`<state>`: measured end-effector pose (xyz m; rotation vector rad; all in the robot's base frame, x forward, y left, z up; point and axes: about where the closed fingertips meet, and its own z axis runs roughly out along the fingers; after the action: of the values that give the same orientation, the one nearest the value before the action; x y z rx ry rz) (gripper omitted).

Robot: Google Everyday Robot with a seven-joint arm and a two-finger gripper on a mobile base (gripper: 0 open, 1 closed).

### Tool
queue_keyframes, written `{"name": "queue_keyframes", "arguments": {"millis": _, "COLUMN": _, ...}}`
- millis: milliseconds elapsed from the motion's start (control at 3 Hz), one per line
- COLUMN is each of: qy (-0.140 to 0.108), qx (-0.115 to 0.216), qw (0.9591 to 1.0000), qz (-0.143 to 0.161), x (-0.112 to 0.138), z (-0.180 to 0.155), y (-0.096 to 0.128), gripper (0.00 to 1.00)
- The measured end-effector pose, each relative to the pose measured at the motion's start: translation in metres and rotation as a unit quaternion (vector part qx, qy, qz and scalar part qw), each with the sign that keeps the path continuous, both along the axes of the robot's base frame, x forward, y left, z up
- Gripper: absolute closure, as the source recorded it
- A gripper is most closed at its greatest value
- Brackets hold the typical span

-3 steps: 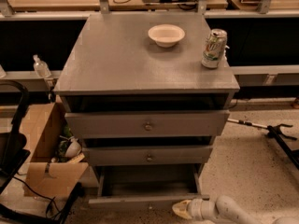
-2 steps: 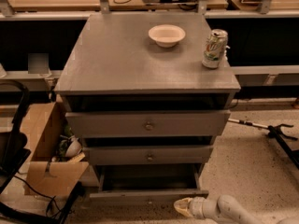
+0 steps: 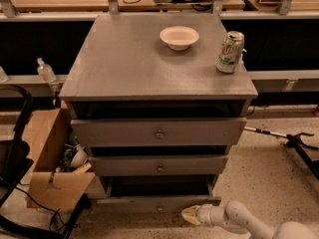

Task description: Close bottom drawer

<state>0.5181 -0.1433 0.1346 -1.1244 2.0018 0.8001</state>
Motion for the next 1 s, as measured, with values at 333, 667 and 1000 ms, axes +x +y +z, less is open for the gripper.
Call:
{"name": "queue_keyframes", "arguments": {"millis": 333, "qy": 0.006, "qx": 0.000, "qw": 0.9999, "qz": -0.010, "x": 0.033, "z": -0.004, "y": 0.005, "gripper": 1.00}}
{"name": "queue_keyframes", "arguments": {"millis": 667, "qy": 0.006, "qx": 0.000, "qw": 0.9999, "qz": -0.011, "x": 0.032, "z": -0.004, "y": 0.004, "gripper": 1.00}}
{"name": "queue_keyframes", "arguments": {"millis": 1000, "qy": 0.011, "qx": -0.002, "qw": 0.9996, "qz": -0.027, "x": 0.064, "z": -0.005, "y": 0.000, "gripper": 1.00}}
